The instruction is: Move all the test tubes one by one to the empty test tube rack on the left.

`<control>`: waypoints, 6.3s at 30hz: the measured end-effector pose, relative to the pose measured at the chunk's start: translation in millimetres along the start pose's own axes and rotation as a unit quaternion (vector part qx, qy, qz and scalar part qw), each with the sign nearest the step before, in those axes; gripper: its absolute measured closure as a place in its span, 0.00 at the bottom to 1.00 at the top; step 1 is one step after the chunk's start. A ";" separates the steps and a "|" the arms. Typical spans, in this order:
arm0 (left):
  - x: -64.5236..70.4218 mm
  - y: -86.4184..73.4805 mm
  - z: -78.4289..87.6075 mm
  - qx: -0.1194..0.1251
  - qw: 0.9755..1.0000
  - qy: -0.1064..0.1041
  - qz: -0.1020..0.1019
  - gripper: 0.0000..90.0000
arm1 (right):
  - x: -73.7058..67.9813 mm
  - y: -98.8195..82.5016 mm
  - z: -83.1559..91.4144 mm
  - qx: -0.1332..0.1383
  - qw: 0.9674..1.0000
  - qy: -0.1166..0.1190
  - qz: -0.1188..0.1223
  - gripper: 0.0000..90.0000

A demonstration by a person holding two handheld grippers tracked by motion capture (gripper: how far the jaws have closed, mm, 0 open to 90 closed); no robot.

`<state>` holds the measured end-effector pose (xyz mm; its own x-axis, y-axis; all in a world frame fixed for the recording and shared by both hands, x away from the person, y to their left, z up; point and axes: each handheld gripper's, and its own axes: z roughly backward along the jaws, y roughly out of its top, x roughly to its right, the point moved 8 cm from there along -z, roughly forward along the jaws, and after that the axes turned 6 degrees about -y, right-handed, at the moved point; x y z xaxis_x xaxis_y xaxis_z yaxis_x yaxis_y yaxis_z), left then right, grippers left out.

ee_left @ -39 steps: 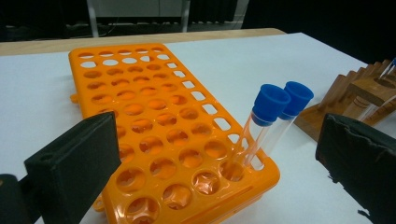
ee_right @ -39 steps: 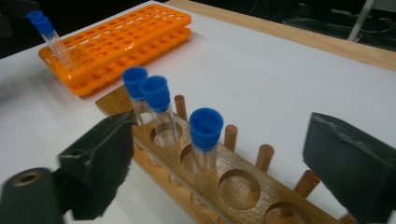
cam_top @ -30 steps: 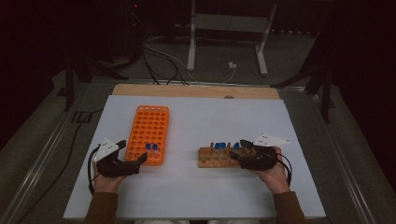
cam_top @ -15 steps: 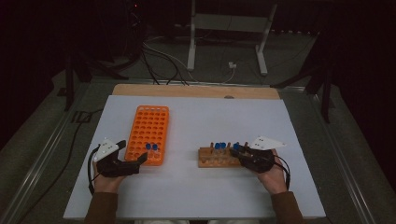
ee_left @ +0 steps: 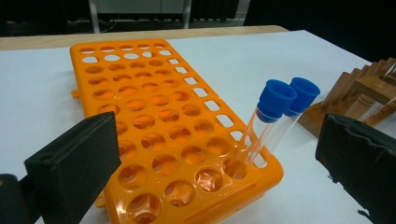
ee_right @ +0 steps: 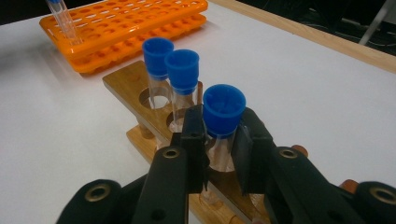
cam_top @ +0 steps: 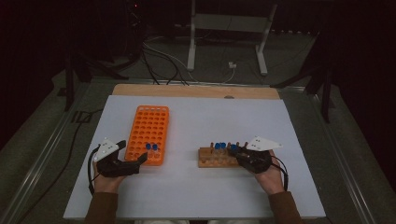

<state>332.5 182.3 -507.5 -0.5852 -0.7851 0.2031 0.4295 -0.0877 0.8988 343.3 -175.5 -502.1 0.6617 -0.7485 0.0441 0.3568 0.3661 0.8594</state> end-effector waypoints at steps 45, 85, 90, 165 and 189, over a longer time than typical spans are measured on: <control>3.4 2.8 2.5 0.003 1.000 -0.002 0.000 0.01 | 2.5 20.6 11.4 0.016 1.000 -0.013 -0.019 0.84; 44.8 42.6 3.3 0.018 0.998 -0.033 -0.052 0.01 | 3.5 62.0 39.4 0.028 0.999 0.008 -0.013 0.84; 49.1 45.4 0.5 0.018 0.998 -0.035 -0.053 0.01 | -2.8 63.7 39.1 0.024 1.000 0.019 -0.008 0.84; 134.5 47.1 -67.2 -0.024 0.981 -0.146 -0.125 0.77 | -91.3 102.5 -25.7 0.025 0.993 0.117 0.016 0.84; 124.1 46.3 -63.0 -0.017 0.983 -0.140 -0.114 0.87 | -88.6 103.8 -19.6 0.042 0.989 0.141 -0.005 0.43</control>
<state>323.0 42.2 -465.2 -0.8333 -0.5436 0.1008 0.2852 -0.2665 0.9207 334.6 -60.4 -426.7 0.8203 -0.5634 -0.0981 0.3158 0.3032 0.8991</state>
